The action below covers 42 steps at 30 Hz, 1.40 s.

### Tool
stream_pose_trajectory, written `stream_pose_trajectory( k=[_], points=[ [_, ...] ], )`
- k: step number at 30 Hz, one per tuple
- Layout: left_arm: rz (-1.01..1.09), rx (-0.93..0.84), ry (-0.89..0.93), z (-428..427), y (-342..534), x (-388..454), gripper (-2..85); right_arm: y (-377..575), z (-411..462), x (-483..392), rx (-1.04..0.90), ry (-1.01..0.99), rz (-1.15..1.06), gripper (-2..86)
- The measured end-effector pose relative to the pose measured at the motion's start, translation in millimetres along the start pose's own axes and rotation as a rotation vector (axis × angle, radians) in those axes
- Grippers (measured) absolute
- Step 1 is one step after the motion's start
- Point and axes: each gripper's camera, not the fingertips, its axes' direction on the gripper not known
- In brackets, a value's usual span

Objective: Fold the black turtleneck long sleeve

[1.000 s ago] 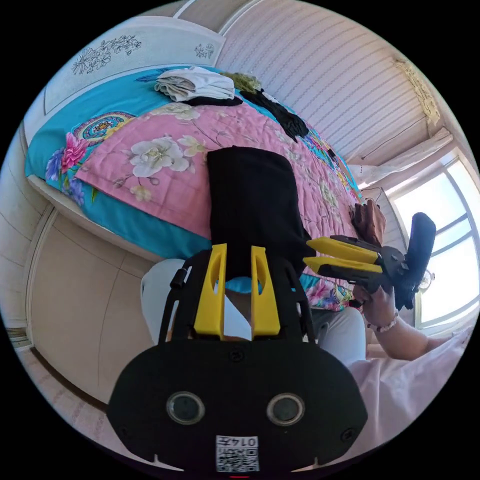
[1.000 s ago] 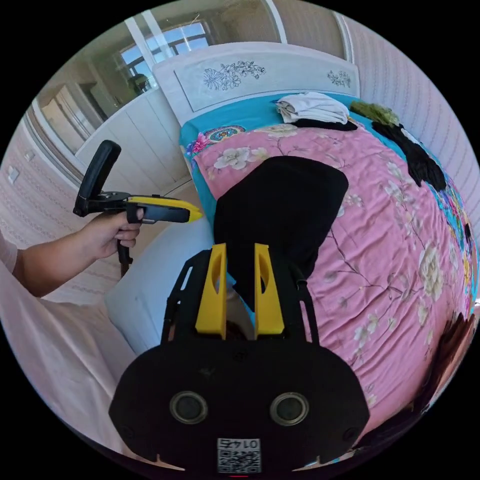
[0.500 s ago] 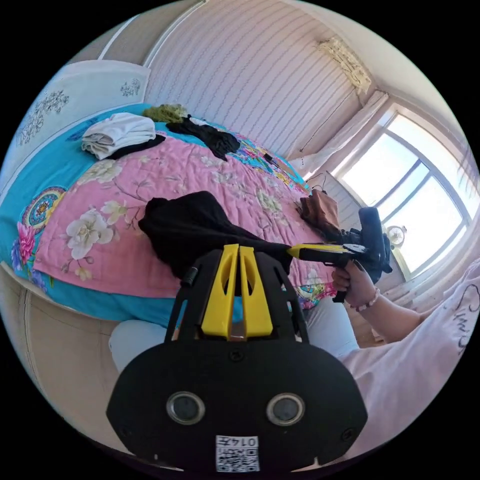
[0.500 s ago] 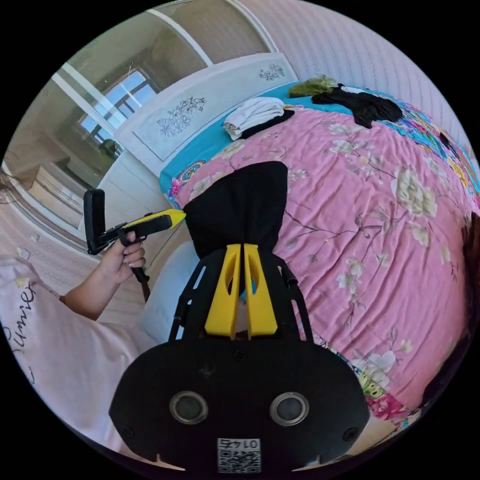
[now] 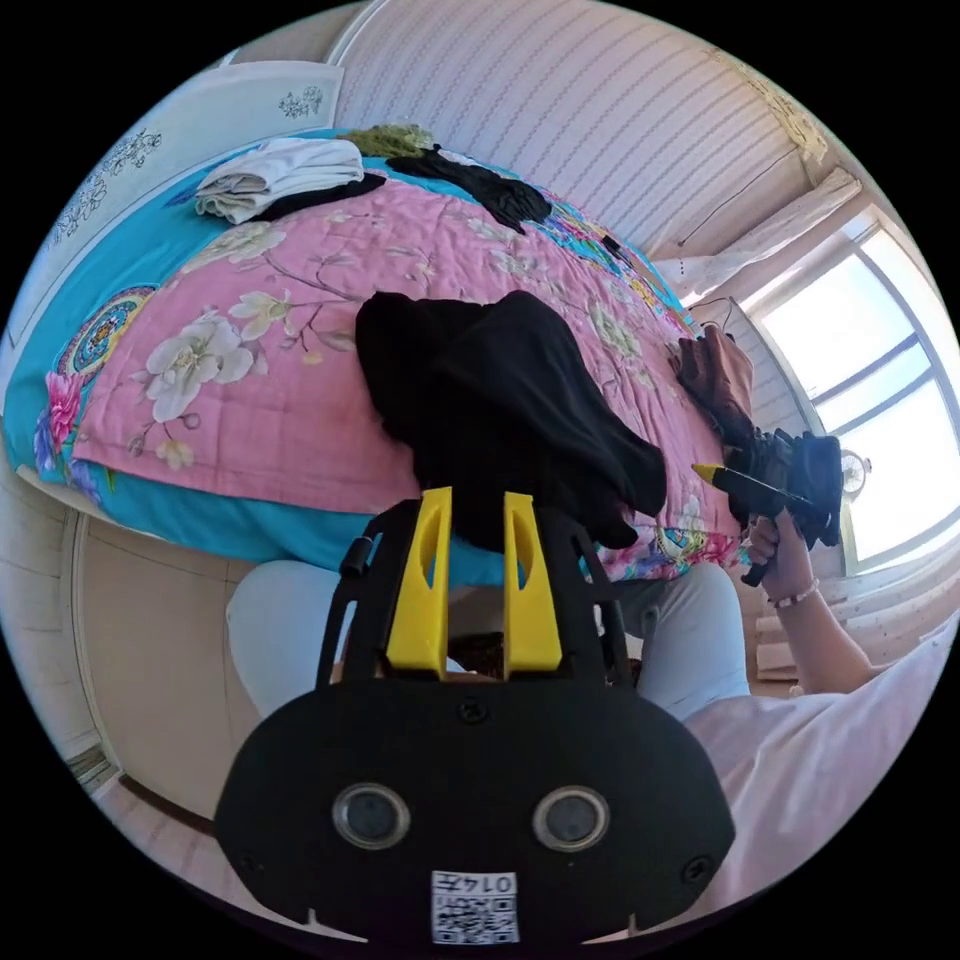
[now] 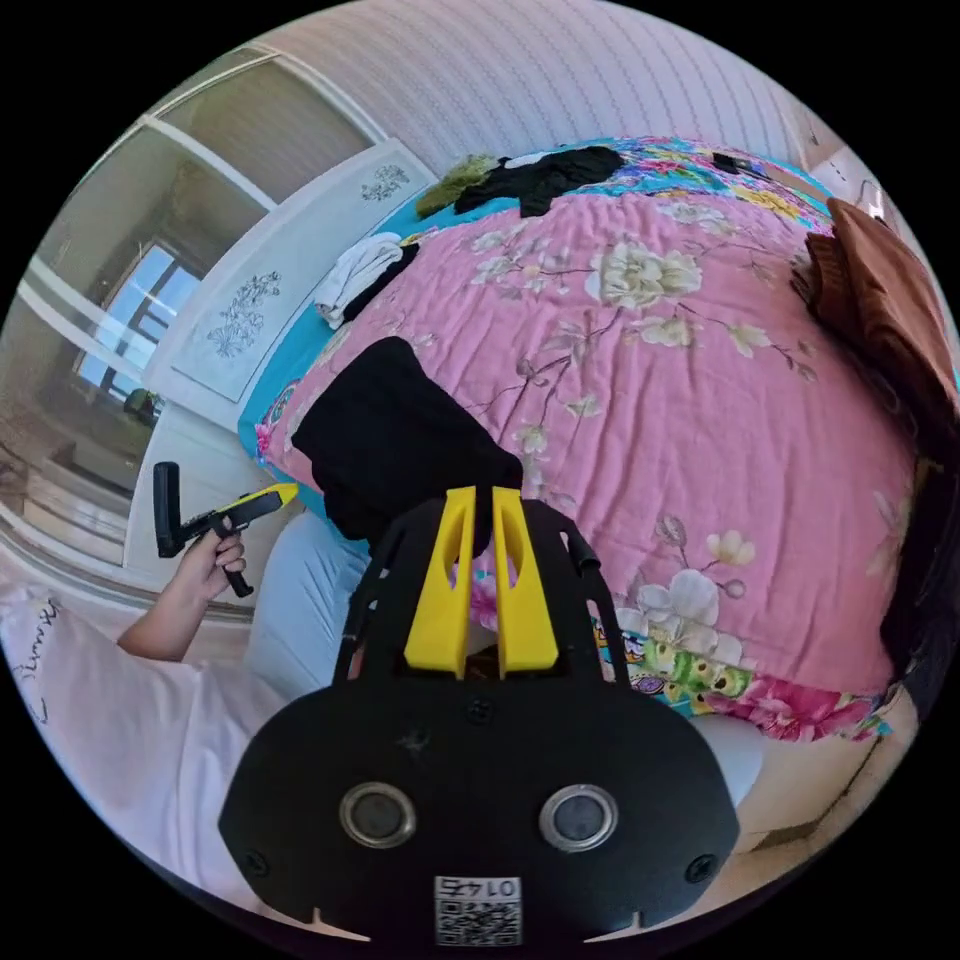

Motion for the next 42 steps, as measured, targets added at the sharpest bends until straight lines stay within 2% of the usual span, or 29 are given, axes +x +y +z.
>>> stream_pose_trajectory(
  k=[2,4,7,9,13,16,22,26,31,33,36,38,40,42],
  points=[
    [-0.001,-0.051,0.033,17,-4,6,10.6,5,26,-27,-0.112,0.051,-0.186,10.8],
    [0.024,-0.100,0.013,34,-11,15,9.3,7,51,-41,-0.188,0.129,-0.274,12.5],
    [0.054,-0.146,-0.030,45,-18,22,3.1,6,84,-37,-0.278,0.315,-0.307,9.4],
    [0.079,-0.086,-0.006,19,-17,27,0.7,2,77,-26,-0.270,0.275,-0.282,6.3],
    [0.105,0.051,0.078,-45,-6,23,-0.4,3,10,12,-0.069,0.202,-0.175,3.2],
    [0.070,0.141,0.123,-87,8,5,-0.7,14,-31,55,0.024,0.062,-0.064,2.3],
    [-0.026,0.209,0.209,-119,38,-20,-0.9,64,-31,111,0.002,-0.044,0.085,1.7],
    [0.114,0.318,0.124,-157,21,13,-0.9,89,-37,122,0.048,-0.110,0.093,1.6],
    [0.490,0.503,0.109,-211,-106,108,-0.2,95,-60,114,0.100,-0.129,0.005,1.6],
    [0.692,0.434,0.117,-198,-187,188,1.8,102,-62,118,0.105,-0.165,0.023,1.6],
    [0.725,0.296,-0.042,-138,-248,259,5.2,120,-56,138,0.103,-0.161,0.118,1.6],
    [0.693,0.232,-0.057,-111,-254,274,5.6,137,-44,165,0.077,-0.150,0.249,1.7],
    [0.703,0.256,-0.003,-100,-235,271,5.7,147,-30,185,0.025,-0.105,0.322,1.7],
    [0.650,0.219,0.043,-82,-193,241,5.9,154,-14,200,-0.025,-0.096,0.363,1.7]
  ],
)
